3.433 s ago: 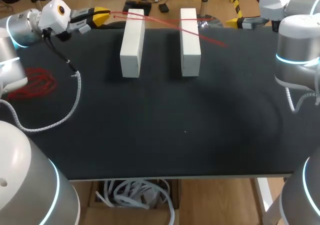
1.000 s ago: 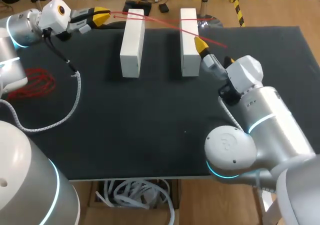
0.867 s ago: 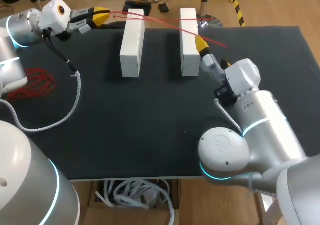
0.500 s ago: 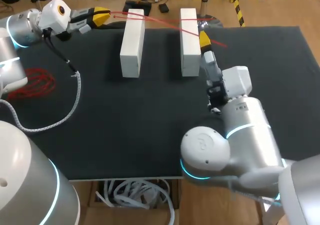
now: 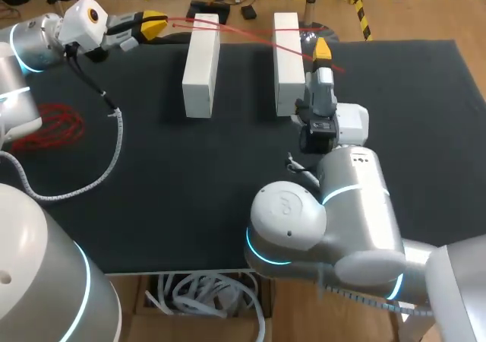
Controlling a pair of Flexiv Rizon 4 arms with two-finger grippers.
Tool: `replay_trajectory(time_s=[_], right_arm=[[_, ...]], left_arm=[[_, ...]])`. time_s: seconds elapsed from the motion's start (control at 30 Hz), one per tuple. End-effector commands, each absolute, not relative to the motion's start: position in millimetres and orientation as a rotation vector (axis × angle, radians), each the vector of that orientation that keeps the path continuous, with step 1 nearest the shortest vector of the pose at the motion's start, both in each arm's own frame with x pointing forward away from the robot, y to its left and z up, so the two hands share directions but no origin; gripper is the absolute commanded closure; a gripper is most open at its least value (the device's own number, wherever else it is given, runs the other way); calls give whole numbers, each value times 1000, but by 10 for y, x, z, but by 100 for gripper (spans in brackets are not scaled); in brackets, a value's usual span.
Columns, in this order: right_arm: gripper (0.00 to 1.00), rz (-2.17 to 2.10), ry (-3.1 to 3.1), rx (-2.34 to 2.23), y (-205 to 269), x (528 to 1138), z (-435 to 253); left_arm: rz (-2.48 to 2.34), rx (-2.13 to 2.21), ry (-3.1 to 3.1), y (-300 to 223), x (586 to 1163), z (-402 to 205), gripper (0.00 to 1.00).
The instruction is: Grab the tape and strap the tape.
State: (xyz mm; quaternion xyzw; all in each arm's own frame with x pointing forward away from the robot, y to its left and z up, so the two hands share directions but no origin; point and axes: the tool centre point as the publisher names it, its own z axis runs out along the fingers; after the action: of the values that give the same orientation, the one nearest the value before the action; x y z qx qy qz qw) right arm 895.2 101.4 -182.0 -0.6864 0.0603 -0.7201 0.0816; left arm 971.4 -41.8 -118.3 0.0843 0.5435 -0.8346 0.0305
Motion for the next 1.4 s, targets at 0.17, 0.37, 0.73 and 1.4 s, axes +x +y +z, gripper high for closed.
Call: replay_trajectory(time_s=[0.17,0.37,0.73,1.4], right_arm=[[0,-2043,522,-1940,935,9137,-1741],[0,-2099,528,-1976,787,9268,-1677],[0,-2136,455,-1981,662,9444,-1641],[0,-2208,450,-1884,544,9681,-1695]], left_arm=[[-2574,263,1674,-417,9722,-1191,100],[-2574,263,1674,-417,9722,-1191,100],[-2574,263,1674,-417,9722,-1191,100],[-2574,263,1674,-417,9722,-1191,100]])
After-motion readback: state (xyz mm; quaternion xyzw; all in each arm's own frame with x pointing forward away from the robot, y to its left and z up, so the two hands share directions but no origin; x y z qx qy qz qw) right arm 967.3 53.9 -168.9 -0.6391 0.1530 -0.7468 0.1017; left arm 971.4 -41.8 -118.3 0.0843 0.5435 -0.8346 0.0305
